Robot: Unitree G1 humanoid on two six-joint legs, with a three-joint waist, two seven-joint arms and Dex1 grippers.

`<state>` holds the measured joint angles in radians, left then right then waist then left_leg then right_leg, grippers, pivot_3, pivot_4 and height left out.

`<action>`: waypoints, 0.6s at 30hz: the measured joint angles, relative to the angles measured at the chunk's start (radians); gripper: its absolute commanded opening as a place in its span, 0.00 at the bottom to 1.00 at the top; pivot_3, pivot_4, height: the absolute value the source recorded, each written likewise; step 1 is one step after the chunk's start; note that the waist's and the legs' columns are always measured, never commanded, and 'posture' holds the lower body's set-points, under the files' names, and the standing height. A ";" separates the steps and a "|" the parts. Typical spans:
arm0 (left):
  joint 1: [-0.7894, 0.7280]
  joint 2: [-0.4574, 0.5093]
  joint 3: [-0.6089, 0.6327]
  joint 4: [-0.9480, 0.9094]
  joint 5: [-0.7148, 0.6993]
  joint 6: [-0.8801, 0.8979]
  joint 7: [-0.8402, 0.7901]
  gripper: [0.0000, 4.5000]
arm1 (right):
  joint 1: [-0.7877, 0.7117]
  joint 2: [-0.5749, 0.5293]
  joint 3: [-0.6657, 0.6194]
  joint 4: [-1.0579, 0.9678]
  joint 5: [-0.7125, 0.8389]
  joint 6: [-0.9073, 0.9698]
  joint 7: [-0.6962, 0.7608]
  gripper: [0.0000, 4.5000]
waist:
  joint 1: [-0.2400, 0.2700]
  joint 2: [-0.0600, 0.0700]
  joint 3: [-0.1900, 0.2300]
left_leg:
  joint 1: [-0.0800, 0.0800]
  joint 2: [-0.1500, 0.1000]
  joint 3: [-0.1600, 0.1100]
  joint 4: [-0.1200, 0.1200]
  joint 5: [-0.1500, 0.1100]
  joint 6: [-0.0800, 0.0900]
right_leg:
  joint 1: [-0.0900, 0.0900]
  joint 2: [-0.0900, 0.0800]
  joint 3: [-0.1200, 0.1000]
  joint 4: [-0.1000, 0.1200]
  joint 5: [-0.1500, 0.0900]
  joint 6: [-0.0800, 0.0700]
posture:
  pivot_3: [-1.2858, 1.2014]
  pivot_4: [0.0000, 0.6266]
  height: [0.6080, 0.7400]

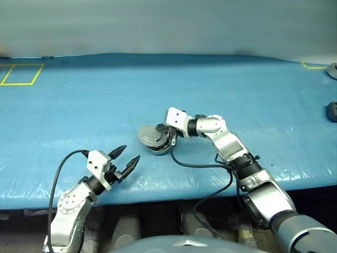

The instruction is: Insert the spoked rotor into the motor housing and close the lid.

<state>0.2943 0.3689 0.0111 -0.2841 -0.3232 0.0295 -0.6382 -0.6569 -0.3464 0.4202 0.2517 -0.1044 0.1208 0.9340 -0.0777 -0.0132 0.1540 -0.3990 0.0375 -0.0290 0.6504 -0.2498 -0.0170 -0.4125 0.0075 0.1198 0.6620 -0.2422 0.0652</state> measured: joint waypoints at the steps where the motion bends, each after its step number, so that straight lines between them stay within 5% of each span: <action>1: 0.000 0.003 0.000 0.000 0.000 0.002 -0.002 0.73 | -0.001 -0.019 0.018 -0.004 -0.025 -0.027 0.006 0.01 | 0.000 0.000 0.000 | 0.000 0.000 0.000 0.000 0.000 0.000 | 0.000 0.000 0.000 0.000 0.000 0.000 | 0.52 0.24 1.00; 8: 0.003 0.005 -0.008 0.010 0.006 0.000 -0.013 0.73 | 0.012 -0.101 0.076 -0.082 -0.130 -0.140 0.017 0.01 | 0.005 0.000 0.000 | 0.002 0.000 0.000 0.000 0.000 0.000 | 0.002 0.000 0.000 0.000 0.000 0.000 | 0.52 0.24 1.00; 13: -0.007 -0.007 -0.012 0.016 0.008 -0.012 -0.013 0.73 | 0.107 -0.018 0.012 -0.115 -0.057 -0.093 -0.046 0.01 | 0.004 -0.001 0.000 | 0.003 0.001 0.000 0.000 0.000 0.000 | 0.002 0.001 0.000 0.001 0.000 -0.001 | 0.52 0.24 1.00; 18: -0.020 -0.007 -0.009 0.020 0.007 -0.017 -0.017 0.73 | 0.133 0.027 -0.069 -0.235 0.039 -0.026 -0.089 0.35 | 0.008 0.000 0.000 | 0.002 0.000 0.000 0.001 0.000 0.000 | 0.002 0.000 0.000 0.001 0.000 0.000 | 0.52 0.24 1.00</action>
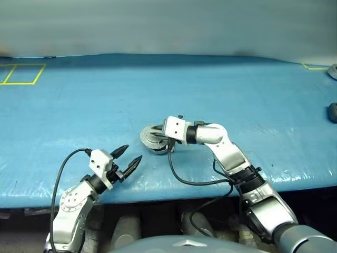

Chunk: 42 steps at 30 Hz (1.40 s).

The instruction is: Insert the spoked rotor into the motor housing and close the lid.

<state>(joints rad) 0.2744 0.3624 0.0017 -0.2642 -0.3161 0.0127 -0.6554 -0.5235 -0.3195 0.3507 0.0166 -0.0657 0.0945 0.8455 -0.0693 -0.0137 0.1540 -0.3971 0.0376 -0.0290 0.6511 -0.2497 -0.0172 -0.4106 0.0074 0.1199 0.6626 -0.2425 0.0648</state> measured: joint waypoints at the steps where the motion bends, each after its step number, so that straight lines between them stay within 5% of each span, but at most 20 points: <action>1: 0.002 0.000 0.002 0.004 0.000 -0.002 0.000 0.73 | 0.007 -0.001 -0.014 -0.023 0.006 0.005 -0.007 0.43 | 0.001 0.000 0.000 | 0.000 0.000 0.000 0.000 0.000 0.000 | 0.000 0.000 0.000 0.000 0.000 0.000 | 0.52 0.24 1.00; 5: -0.001 -0.009 0.012 0.068 0.015 -0.036 0.015 0.73 | 0.055 0.007 -0.014 -0.059 0.017 0.048 -0.025 0.72 | 0.002 0.000 0.000 | 0.000 0.000 0.000 -0.001 0.000 0.000 | -0.001 0.000 0.000 0.000 0.000 0.000 | 0.52 0.24 1.00; 16: -0.013 -0.051 -0.010 0.182 0.065 -0.108 0.040 0.73 | 0.099 0.071 -0.008 -0.071 0.108 0.214 -0.045 0.72 | 0.001 0.000 0.000 | 0.000 0.000 0.000 0.000 0.000 0.000 | 0.000 0.000 0.000 0.000 0.000 0.000 | 0.52 0.24 1.00; 29: -0.026 -0.049 -0.018 0.162 0.069 -0.088 0.045 0.73 | 0.096 0.098 0.024 0.095 0.040 0.133 -0.148 0.72 | 0.000 0.000 0.000 | 0.001 0.000 0.000 0.000 0.000 0.000 | 0.000 0.001 0.000 0.000 0.000 0.000 | 0.52 0.24 1.00; 42: -0.025 -0.044 -0.019 0.125 0.069 -0.046 0.050 0.73 | 0.125 0.140 -0.038 0.080 0.136 0.214 -0.134 0.72 | 0.000 0.000 -0.001 | 0.001 0.000 0.000 0.000 0.000 0.000 | 0.001 0.001 0.000 0.001 0.000 0.000 | 0.52 0.24 1.00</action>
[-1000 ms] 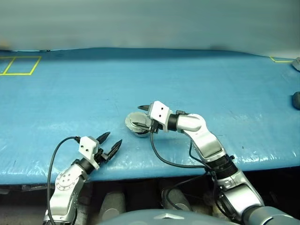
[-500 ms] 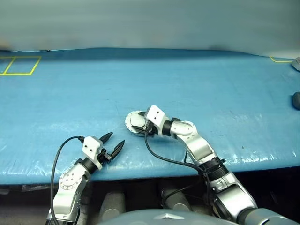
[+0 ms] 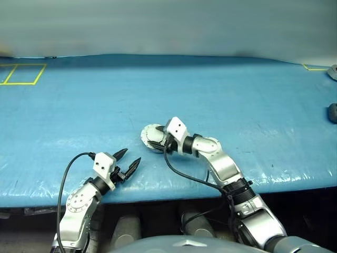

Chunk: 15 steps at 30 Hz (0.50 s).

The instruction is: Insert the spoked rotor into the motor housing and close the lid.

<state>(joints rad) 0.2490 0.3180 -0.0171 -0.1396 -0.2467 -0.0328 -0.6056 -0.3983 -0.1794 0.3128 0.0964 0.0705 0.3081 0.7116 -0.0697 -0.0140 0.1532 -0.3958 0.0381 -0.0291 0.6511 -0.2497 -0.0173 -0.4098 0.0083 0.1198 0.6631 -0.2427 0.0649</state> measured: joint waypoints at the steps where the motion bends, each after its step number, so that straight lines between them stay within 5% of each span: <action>1: 0.000 0.000 0.000 -0.004 0.000 0.003 0.000 0.73 | 0.001 0.003 -0.005 0.000 0.006 0.002 -0.006 0.72 | 0.000 0.000 0.000 | 0.000 0.000 0.000 0.000 0.000 0.000 | 0.000 0.000 0.000 0.000 0.000 0.000 | 0.52 0.24 1.00; 4: -0.002 0.000 0.000 -0.015 0.002 0.005 0.006 0.73 | 0.005 -0.001 -0.001 0.004 -0.013 -0.020 -0.031 0.72 | 0.000 0.000 0.000 | 0.000 0.000 0.000 0.000 0.000 0.000 | 0.000 0.000 0.000 0.000 0.000 0.000 | 0.52 0.24 1.00; 9: -0.008 0.001 -0.001 -0.017 0.002 0.007 0.009 0.73 | 0.020 -0.006 -0.001 0.019 -0.016 -0.041 -0.039 0.99 | 0.001 0.000 0.000 | 0.000 0.000 0.000 0.000 0.000 0.000 | 0.000 0.000 0.000 0.000 0.000 0.000 | 0.52 0.24 1.00; 15: -0.021 0.001 -0.001 -0.017 0.002 0.008 0.011 0.73 | 0.020 -0.008 -0.002 0.018 -0.014 -0.027 -0.039 0.99 | 0.000 0.000 0.000 | 0.000 0.000 0.000 0.000 0.000 0.000 | 0.000 0.000 0.000 0.000 0.000 0.000 | 0.52 0.24 1.00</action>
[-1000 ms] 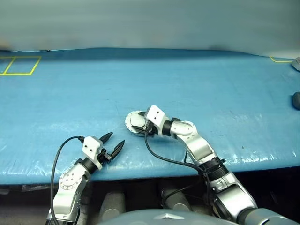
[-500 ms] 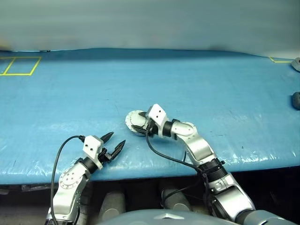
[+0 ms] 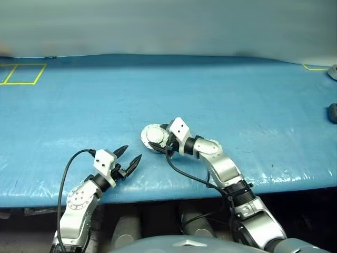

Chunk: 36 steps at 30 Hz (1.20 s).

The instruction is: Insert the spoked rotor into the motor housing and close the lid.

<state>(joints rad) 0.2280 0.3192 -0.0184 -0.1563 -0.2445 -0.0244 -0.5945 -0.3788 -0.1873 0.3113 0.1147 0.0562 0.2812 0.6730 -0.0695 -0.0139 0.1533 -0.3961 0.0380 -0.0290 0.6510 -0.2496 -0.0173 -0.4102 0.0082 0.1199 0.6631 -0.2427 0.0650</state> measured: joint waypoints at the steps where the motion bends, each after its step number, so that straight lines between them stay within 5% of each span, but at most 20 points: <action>1: -0.002 0.001 0.000 0.000 0.000 0.000 0.000 0.73 | -0.001 0.000 0.001 -0.001 -0.001 0.007 -0.002 0.99 | 0.000 0.000 0.000 | 0.000 0.000 0.000 0.000 0.000 0.000 | 0.000 0.000 0.000 0.000 0.000 0.000 | 0.52 0.24 1.00; 4: -0.008 0.001 0.000 0.000 0.000 0.001 0.000 0.73 | -0.001 0.000 0.004 -0.002 -0.004 0.005 -0.006 0.99 | 0.000 0.000 0.000 | 0.000 0.000 0.000 0.000 0.000 0.000 | 0.000 0.000 0.000 0.000 0.000 0.000 | 0.52 0.24 1.00; 10: -0.009 0.001 0.000 0.001 0.000 0.002 0.000 0.73 | 0.001 -0.007 0.025 -0.001 -0.016 -0.040 -0.016 0.67 | 0.000 0.000 0.000 | 0.000 0.000 0.000 0.000 0.000 0.000 | 0.000 0.000 0.000 0.000 0.000 0.000 | 0.52 0.24 1.00; 36: -0.033 0.001 0.000 0.063 0.000 -0.003 -0.031 0.73 | -0.072 -0.101 0.020 -0.009 0.003 0.035 0.071 0.67 | 0.002 0.000 0.000 | -0.002 -0.001 0.000 0.000 0.000 0.000 | -0.001 -0.001 0.000 -0.001 0.000 0.000 | 0.52 0.24 1.00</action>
<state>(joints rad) 0.1954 0.3205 -0.0180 -0.0928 -0.2449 -0.0270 -0.6252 -0.4511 -0.2883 0.3315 0.1056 0.0592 0.3164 0.7438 -0.0671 -0.0138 0.1537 -0.3983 0.0374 -0.0292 0.6506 -0.2494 -0.0176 -0.4116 0.0077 0.1199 0.6621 -0.2424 0.0654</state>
